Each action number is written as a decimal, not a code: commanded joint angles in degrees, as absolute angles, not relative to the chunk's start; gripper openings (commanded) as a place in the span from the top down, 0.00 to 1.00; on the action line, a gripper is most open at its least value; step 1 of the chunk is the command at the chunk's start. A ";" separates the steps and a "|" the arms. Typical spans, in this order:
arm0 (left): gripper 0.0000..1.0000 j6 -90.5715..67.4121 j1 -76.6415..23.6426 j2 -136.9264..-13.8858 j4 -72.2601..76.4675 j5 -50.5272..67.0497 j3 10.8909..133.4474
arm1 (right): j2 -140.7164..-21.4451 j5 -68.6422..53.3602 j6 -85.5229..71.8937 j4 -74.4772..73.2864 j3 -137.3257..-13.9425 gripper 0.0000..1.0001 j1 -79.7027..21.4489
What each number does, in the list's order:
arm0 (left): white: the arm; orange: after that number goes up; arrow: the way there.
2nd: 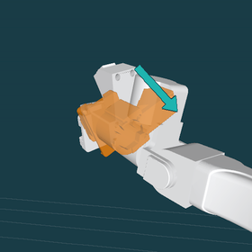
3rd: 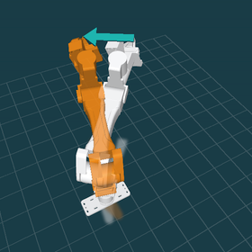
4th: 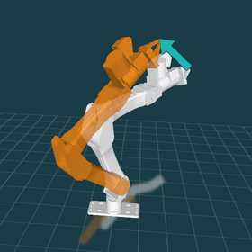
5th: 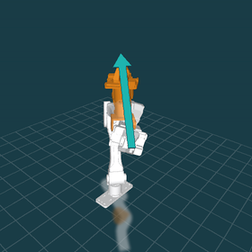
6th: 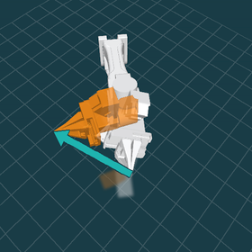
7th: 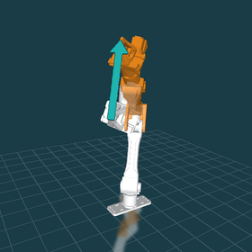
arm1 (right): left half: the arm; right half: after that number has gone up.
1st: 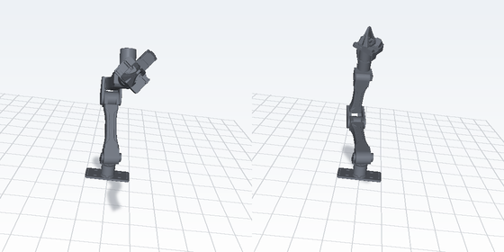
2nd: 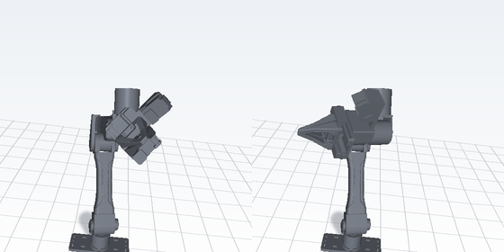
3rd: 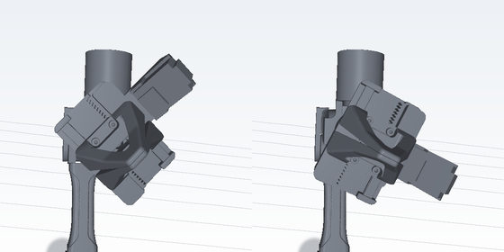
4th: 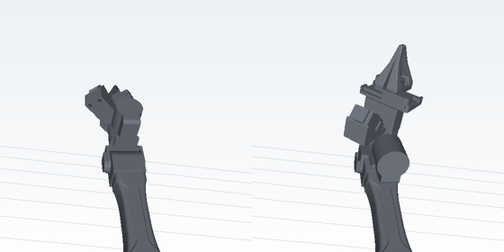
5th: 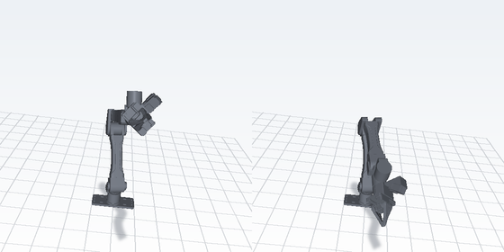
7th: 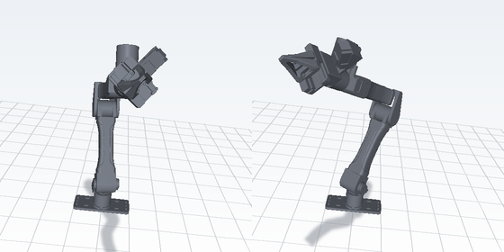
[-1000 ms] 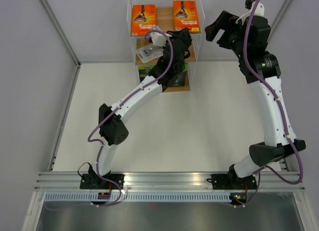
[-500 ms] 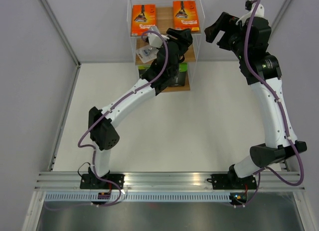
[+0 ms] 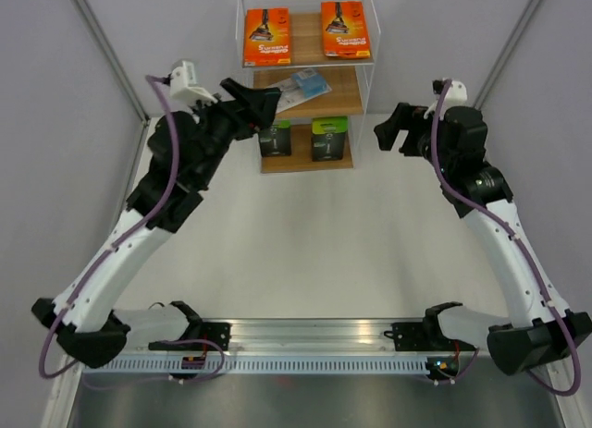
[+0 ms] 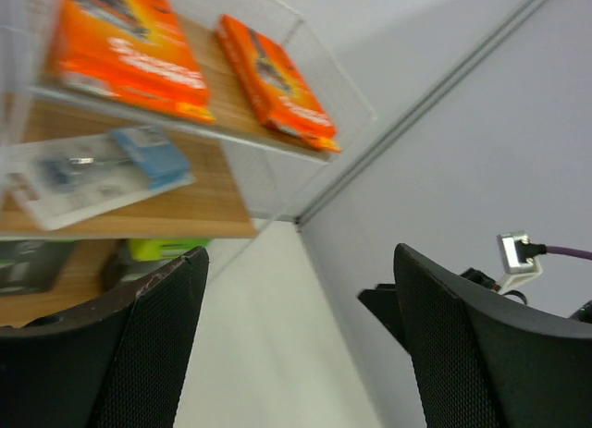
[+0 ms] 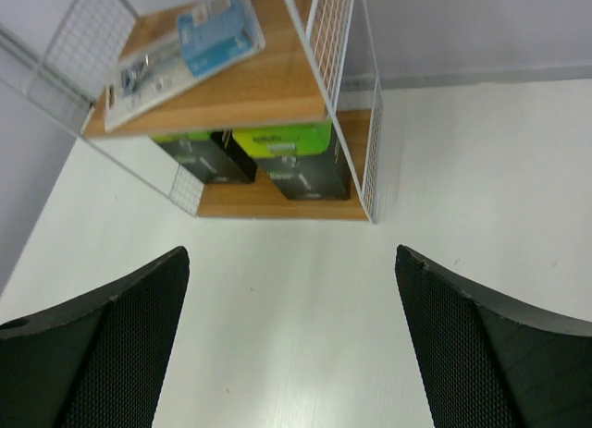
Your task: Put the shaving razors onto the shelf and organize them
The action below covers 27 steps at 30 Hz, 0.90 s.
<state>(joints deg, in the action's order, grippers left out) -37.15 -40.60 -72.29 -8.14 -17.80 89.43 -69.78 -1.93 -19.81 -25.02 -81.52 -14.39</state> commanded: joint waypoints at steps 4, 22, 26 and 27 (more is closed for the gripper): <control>0.09 -26.20 -30.42 -58.13 -22.67 -7.50 71.83 | -62.06 -9.14 -13.45 -8.97 -63.56 0.02 -14.33; 0.00 -18.29 -23.03 -35.69 -20.66 -2.64 39.64 | -34.64 -4.39 -21.09 -2.02 -29.80 0.02 -14.33; 0.00 -18.46 -23.12 -33.93 -20.13 -2.81 39.38 | -31.65 -4.83 -22.67 -2.81 -27.52 0.02 -14.24; 0.00 -18.46 -23.12 -33.93 -20.21 -2.64 39.46 | -31.12 -5.10 -23.55 -2.73 -27.34 0.02 -14.33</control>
